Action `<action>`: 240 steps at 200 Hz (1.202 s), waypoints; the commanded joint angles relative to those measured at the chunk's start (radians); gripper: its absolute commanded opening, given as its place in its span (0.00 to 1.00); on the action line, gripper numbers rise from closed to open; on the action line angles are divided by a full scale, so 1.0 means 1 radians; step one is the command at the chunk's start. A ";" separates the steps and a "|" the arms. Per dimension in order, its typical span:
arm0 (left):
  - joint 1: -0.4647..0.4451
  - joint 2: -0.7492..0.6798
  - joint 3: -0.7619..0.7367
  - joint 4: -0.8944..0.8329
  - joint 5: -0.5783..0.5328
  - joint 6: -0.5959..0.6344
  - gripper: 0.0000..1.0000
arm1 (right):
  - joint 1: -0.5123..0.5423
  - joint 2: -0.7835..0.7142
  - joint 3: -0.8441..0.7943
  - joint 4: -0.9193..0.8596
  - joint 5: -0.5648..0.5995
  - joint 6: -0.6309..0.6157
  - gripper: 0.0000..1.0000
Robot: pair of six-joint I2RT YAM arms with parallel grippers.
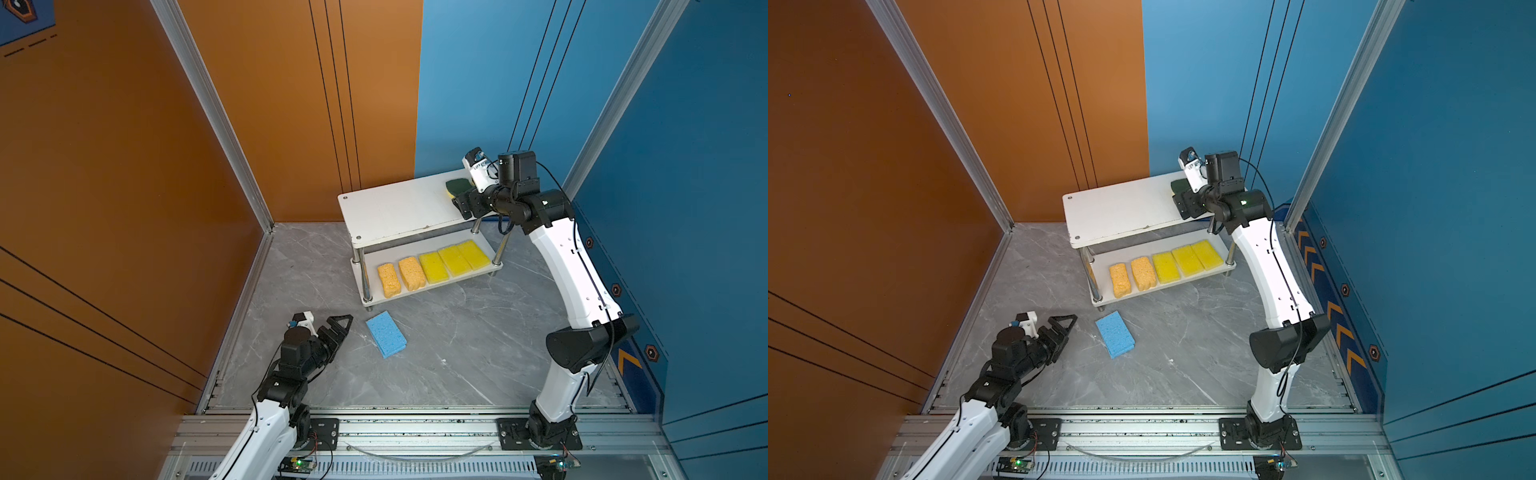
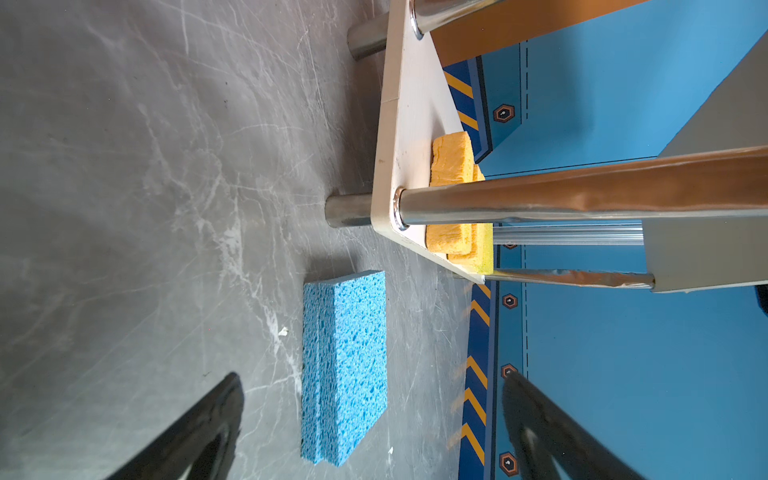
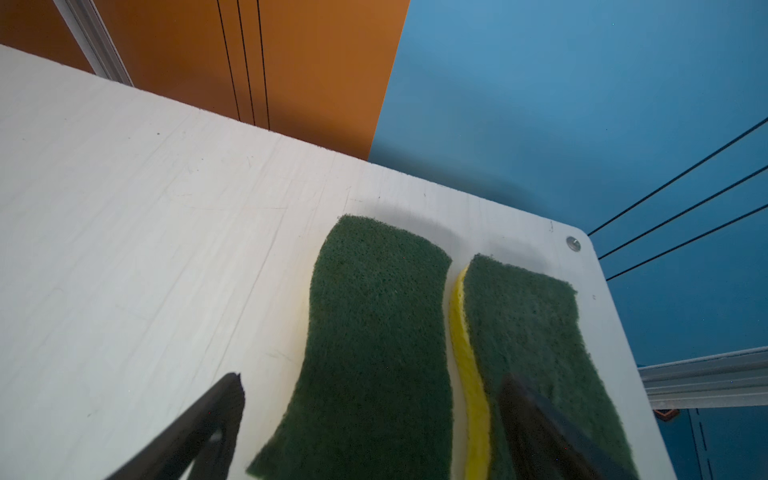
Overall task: Place and organize the cleaning sponges onto the shelf
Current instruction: 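Raise the right gripper and move it down toward the blue sponge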
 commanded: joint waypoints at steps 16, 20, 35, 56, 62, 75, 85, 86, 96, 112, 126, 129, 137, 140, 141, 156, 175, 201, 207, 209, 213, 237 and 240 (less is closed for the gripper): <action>0.011 -0.015 -0.018 -0.003 0.017 0.001 0.98 | 0.000 -0.095 -0.036 0.033 -0.030 0.045 0.96; 0.010 -0.015 -0.019 -0.003 0.016 0.001 0.98 | 0.002 -0.103 -0.043 0.039 -0.024 0.058 0.97; 0.011 -0.013 -0.019 -0.003 0.012 0.002 0.98 | 0.011 -0.144 -0.074 0.060 -0.009 0.095 0.99; 0.011 -0.006 -0.020 0.004 0.016 0.002 0.97 | 0.026 -0.201 -0.125 0.081 -0.020 0.138 1.00; 0.010 -0.005 -0.020 0.006 0.015 0.001 0.98 | 0.031 -0.218 -0.137 0.079 -0.028 0.147 1.00; 0.010 0.000 -0.020 0.012 0.015 0.001 0.97 | 0.040 -0.253 -0.165 0.080 -0.043 0.179 1.00; 0.011 0.004 -0.021 0.018 0.016 -0.001 0.98 | 0.043 -0.279 -0.190 0.081 -0.074 0.206 1.00; 0.010 0.004 -0.021 0.019 0.016 -0.002 0.98 | 0.043 -0.281 -0.193 0.081 -0.078 0.209 1.00; 0.011 0.011 -0.022 0.026 0.016 -0.002 0.98 | 0.048 -0.306 -0.220 0.080 -0.110 0.233 1.00; 0.013 0.023 -0.019 0.038 0.019 0.000 0.97 | 0.057 -0.342 -0.266 0.081 -0.148 0.264 1.00; 0.012 0.033 -0.018 0.047 0.024 0.002 0.97 | 0.067 -0.373 -0.311 0.082 -0.173 0.288 1.00; 0.012 0.037 -0.017 0.049 0.023 0.001 0.98 | 0.069 -0.379 -0.321 0.081 -0.179 0.292 1.00; 0.012 0.044 -0.015 0.055 0.025 0.002 0.98 | 0.075 -0.395 -0.347 0.081 -0.196 0.303 1.00; 0.012 0.047 -0.014 0.058 0.024 0.002 0.97 | 0.077 -0.403 -0.358 0.081 -0.204 0.306 1.00; 0.012 0.048 -0.013 0.058 0.024 0.002 0.97 | 0.078 -0.406 -0.362 0.081 -0.206 0.308 1.00; 0.012 0.061 -0.012 0.068 0.027 0.003 0.97 | 0.082 -0.436 -0.413 0.081 -0.272 0.322 1.00; 0.012 0.071 -0.008 0.076 0.032 0.004 0.98 | 0.086 -0.463 -0.484 0.071 -0.357 0.332 1.00; 0.012 0.079 -0.006 0.077 0.034 0.008 0.98 | 0.099 -0.492 -0.574 0.064 -0.458 0.360 1.00; 0.012 0.079 -0.006 0.077 0.033 0.008 0.97 | 0.106 -0.494 -0.593 0.058 -0.483 0.361 1.00; 0.012 0.078 -0.005 0.077 0.033 0.008 0.97 | 0.107 -0.495 -0.597 0.057 -0.491 0.360 1.00; 0.013 0.081 -0.006 0.076 0.032 0.008 0.98 | 0.114 -0.497 -0.610 0.052 -0.509 0.358 0.99; 0.014 0.080 -0.005 0.070 0.033 0.007 0.98 | 0.168 -0.506 -0.678 0.022 -0.523 0.325 0.98; 0.013 0.081 -0.004 0.067 0.035 0.007 0.97 | 0.177 -0.508 -0.683 0.021 -0.511 0.323 0.98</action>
